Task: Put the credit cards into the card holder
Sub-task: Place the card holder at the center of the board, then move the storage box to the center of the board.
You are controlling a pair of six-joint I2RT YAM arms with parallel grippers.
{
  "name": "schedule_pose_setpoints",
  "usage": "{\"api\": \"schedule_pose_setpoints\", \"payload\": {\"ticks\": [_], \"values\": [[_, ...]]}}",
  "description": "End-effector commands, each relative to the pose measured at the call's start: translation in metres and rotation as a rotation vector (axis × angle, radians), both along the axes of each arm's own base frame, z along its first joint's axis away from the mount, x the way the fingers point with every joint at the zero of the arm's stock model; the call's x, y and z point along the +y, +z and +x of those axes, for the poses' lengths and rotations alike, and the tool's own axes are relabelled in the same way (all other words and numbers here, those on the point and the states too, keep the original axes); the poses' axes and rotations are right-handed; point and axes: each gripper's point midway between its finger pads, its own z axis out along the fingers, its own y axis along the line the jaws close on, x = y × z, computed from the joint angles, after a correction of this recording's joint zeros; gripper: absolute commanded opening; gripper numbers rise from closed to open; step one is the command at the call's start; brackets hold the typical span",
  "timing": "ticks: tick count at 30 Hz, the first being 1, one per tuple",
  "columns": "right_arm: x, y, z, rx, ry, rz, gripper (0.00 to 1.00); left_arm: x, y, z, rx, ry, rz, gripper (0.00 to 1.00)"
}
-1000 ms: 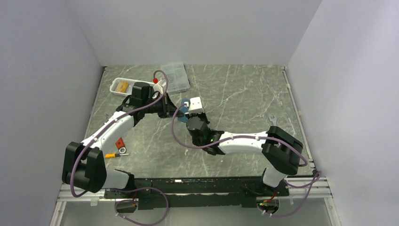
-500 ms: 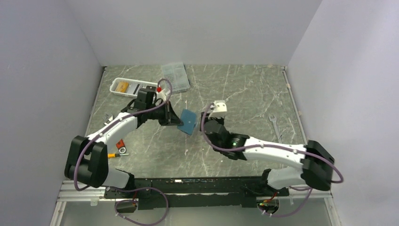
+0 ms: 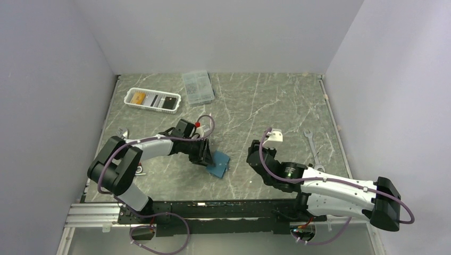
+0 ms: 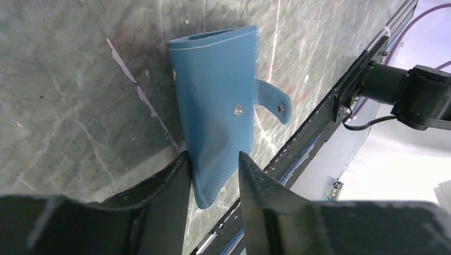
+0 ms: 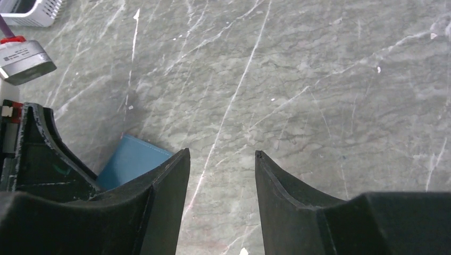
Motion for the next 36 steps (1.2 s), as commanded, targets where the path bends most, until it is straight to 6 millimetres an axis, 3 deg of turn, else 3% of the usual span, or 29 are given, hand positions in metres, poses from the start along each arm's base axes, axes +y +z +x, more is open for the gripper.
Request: {"api": "schedule_pose_setpoints", "payload": {"ticks": [1, 3, 5, 12, 16, 18, 23, 26, 31, 36], "values": [[-0.008, -0.001, 0.0, -0.008, -0.028, -0.029, 0.52, -0.004, 0.013, 0.007, -0.065, -0.06, -0.035, 0.49], [-0.004, 0.003, 0.004, -0.017, -0.02, -0.038, 0.55, -0.002, 0.027, 0.017, -0.09, -0.076, -0.054, 0.67], [-0.002, 0.006, 0.008, -0.017, -0.013, -0.044, 0.56, 0.004, 0.047, 0.037, -0.127, -0.072, -0.065, 0.75], [-0.004, 0.022, 0.028, -0.018, -0.009, 0.023, 0.58, 0.07, 0.126, 0.121, -0.328, 0.028, -0.05, 0.82], [-0.001, 0.026, 0.036, -0.012, -0.009, 0.005, 0.58, 0.123, 0.152, 0.164, -0.421, 0.097, 0.058, 0.82], [0.004, 0.029, 0.039, -0.018, 0.0, 0.011, 0.58, 0.15, 0.152, 0.191, -0.494, 0.119, 0.143, 0.81], [0.031, 0.036, 0.055, -0.031, 0.054, 0.042, 0.55, 0.222, 0.129, 0.252, -0.567, 0.204, 0.383, 0.77], [0.051, 0.04, 0.069, -0.016, 0.093, 0.023, 0.54, 0.272, 0.134, 0.283, -0.584, 0.316, 0.434, 0.77], [0.073, 0.039, 0.086, -0.006, 0.139, 0.033, 0.53, 0.359, 0.132, 0.317, -0.57, 0.486, 0.556, 0.77], [0.088, 0.031, 0.096, 0.002, 0.163, 0.059, 0.53, 0.406, 0.131, 0.335, -0.605, 0.594, 0.654, 0.77]]}}
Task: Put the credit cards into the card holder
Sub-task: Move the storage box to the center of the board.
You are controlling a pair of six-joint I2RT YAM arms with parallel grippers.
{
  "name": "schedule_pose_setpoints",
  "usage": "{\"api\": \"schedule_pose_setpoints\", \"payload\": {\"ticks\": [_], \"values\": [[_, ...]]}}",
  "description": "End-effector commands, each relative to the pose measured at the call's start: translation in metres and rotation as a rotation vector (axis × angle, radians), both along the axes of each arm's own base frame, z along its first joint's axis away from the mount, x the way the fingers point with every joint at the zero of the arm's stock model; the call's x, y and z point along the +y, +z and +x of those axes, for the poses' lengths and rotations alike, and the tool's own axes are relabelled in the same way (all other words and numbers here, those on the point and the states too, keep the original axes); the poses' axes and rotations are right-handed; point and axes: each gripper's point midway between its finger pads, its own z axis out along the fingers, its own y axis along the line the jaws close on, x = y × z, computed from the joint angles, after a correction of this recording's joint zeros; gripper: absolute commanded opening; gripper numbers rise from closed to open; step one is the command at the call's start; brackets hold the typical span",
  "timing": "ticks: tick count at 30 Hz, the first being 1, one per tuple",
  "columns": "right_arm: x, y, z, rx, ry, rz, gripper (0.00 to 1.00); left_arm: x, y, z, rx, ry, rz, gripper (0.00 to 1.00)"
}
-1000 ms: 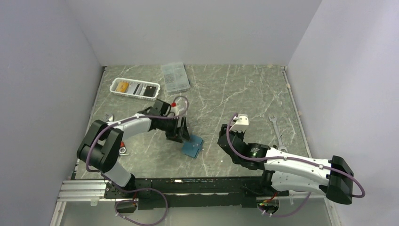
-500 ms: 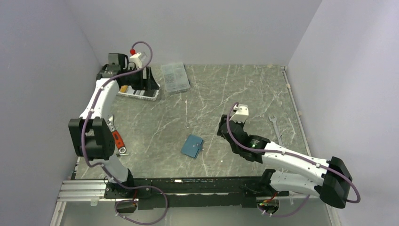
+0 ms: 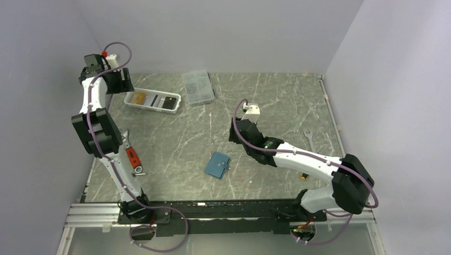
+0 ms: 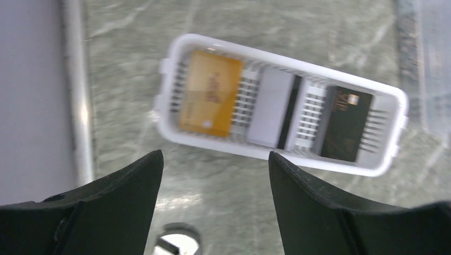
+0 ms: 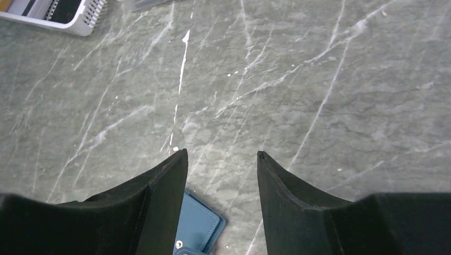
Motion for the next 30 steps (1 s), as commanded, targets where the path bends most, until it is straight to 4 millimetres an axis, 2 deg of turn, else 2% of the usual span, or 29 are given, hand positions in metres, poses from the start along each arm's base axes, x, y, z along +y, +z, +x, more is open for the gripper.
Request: {"api": "schedule_pose_setpoints", "payload": {"ticks": [1, 4, 13, 19, 21, 24, 30], "values": [[0.026, 0.018, 0.014, -0.039, 0.048, 0.075, 0.54, 0.04, 0.024, 0.02, -0.093, 0.102, 0.132, 0.77], [0.03, 0.016, 0.017, -0.033, 0.055, 0.068, 0.53, 0.055, 0.019, 0.028, -0.102, 0.136, 0.154, 0.77], [0.022, 0.016, 0.013, -0.05, 0.05, 0.092, 0.52, 0.059, 0.003, 0.031, -0.049, 0.187, 0.153, 0.71], [0.016, 0.004, 0.013, -0.04, 0.044, 0.092, 0.51, 0.047, -0.021, 0.033, 0.025, 0.149, 0.196, 0.69], [0.013, 0.0, 0.017, -0.035, 0.04, 0.102, 0.51, 0.041, -0.027, 0.03, 0.041, 0.13, 0.193, 0.65], [0.015, -0.004, 0.025, -0.02, 0.045, 0.11, 0.51, 0.026, -0.037, 0.02, 0.05, 0.085, 0.187, 0.65], [0.023, -0.003, 0.034, -0.02, 0.067, 0.113, 0.51, 0.016, -0.039, 0.017, 0.066, 0.06, 0.194, 0.63]]}}
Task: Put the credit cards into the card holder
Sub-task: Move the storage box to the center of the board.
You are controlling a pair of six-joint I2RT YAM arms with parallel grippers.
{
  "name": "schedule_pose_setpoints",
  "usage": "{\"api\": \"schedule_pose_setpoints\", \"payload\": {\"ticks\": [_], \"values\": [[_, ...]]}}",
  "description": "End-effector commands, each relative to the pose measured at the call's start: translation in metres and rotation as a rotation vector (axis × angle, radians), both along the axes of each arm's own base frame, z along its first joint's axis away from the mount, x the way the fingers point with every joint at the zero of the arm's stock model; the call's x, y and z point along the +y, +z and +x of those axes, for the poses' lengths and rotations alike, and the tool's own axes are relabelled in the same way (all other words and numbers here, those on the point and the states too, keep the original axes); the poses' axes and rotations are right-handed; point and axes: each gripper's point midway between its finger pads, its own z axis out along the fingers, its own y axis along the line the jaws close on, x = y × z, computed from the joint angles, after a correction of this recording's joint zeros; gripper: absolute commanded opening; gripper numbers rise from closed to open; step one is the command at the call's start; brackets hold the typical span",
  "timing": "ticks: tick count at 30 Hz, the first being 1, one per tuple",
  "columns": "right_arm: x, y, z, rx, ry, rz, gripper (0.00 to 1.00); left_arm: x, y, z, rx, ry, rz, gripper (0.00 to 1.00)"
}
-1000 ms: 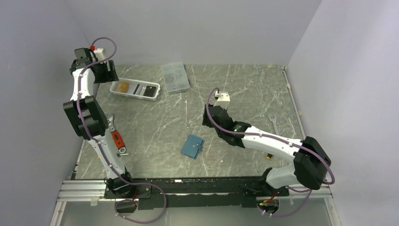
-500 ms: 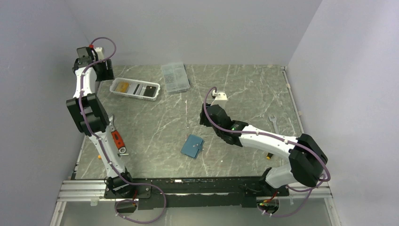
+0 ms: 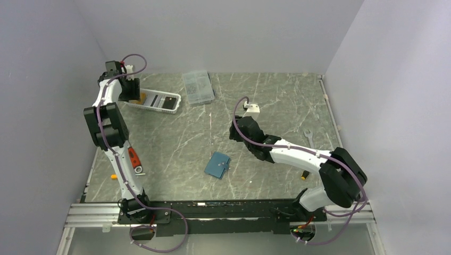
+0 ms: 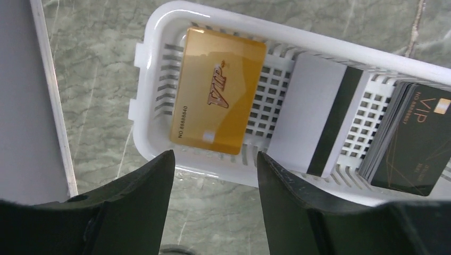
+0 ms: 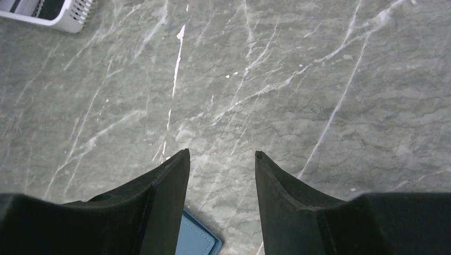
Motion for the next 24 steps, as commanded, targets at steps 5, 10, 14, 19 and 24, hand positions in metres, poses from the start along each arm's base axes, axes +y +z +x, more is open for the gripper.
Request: {"api": "schedule_pose_setpoints", "payload": {"ticks": [5, 10, 14, 19, 24], "values": [[0.016, 0.023, 0.011, -0.05, 0.029, 0.067, 0.51, -0.026, 0.043, -0.005, -0.089, -0.045, -0.01, 0.64], [0.014, 0.021, 0.008, -0.043, 0.03, 0.069, 0.5, -0.044, 0.051, -0.012, -0.092, -0.015, -0.057, 0.7], [0.01, 0.022, 0.005, -0.046, 0.026, 0.072, 0.49, -0.05, 0.064, -0.017, -0.137, 0.077, -0.13, 0.72], [0.007, 0.016, 0.002, -0.036, 0.022, 0.07, 0.46, -0.068, 0.058, -0.025, -0.098, 0.147, -0.244, 0.74], [0.006, 0.016, 0.001, -0.04, 0.021, 0.076, 0.45, -0.074, 0.052, -0.03, -0.091, 0.244, -0.281, 0.73]]}}
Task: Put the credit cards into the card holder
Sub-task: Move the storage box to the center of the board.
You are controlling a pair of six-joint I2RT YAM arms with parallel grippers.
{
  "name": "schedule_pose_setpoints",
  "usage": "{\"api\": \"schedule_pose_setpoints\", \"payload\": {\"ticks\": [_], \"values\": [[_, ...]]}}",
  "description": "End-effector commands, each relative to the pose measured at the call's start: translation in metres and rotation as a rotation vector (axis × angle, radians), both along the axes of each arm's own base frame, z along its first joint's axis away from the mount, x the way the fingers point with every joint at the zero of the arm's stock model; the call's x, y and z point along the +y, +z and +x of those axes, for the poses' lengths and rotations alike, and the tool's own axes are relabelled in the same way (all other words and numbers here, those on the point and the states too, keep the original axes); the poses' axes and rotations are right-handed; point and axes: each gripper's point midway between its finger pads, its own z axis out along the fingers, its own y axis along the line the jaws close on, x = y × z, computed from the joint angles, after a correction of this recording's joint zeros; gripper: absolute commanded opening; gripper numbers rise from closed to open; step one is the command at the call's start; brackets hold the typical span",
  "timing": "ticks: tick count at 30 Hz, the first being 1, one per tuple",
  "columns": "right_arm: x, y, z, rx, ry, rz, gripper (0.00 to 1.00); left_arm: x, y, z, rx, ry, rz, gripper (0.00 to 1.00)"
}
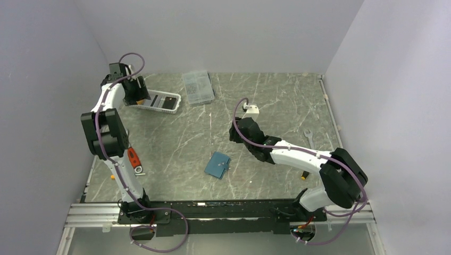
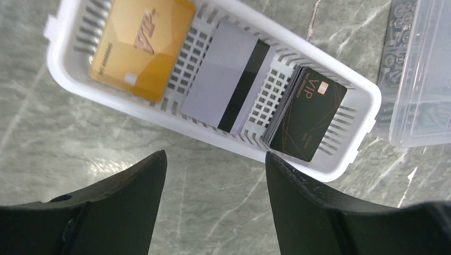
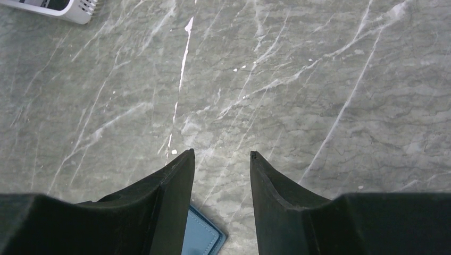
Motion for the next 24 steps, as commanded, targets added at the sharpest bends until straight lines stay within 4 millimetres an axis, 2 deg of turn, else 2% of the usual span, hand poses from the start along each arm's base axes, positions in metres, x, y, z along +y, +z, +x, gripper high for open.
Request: {"api": "schedule_pose_setpoints", "payload": {"ticks": [1, 3, 5, 7, 10, 12, 15, 20, 24], "values": [[0.002, 0.021, 0.004, -0.052, -0.009, 0.066, 0.45, -0.011, 0.018, -0.003, -0.029, 0.105, -0.042, 0.73], [0.001, 0.022, 0.004, -0.051, -0.009, 0.063, 0.44, -0.01, 0.027, -0.005, -0.05, 0.113, 0.034, 0.69], [0.0, 0.022, 0.003, -0.051, -0.011, 0.061, 0.44, -0.019, 0.041, -0.007, -0.107, 0.086, 0.072, 0.62], [-0.001, 0.022, 0.002, -0.052, -0.011, 0.062, 0.44, -0.039, 0.048, -0.01, -0.158, 0.029, 0.076, 0.59], [-0.004, 0.021, 0.0, -0.051, -0.019, 0.067, 0.44, -0.079, 0.052, -0.008, -0.152, -0.091, 0.105, 0.6], [-0.005, 0.02, -0.001, -0.049, -0.023, 0.07, 0.44, -0.103, 0.045, -0.003, -0.137, -0.163, 0.125, 0.62], [-0.009, 0.021, -0.003, -0.049, -0.032, 0.073, 0.44, -0.123, 0.032, 0.005, -0.104, -0.23, 0.147, 0.62], [-0.016, 0.025, -0.005, -0.06, -0.049, 0.072, 0.44, -0.143, 0.012, 0.01, -0.091, -0.31, 0.203, 0.62], [-0.016, 0.025, -0.005, -0.057, -0.05, 0.07, 0.43, -0.148, 0.003, 0.013, -0.077, -0.337, 0.285, 0.62]]}}
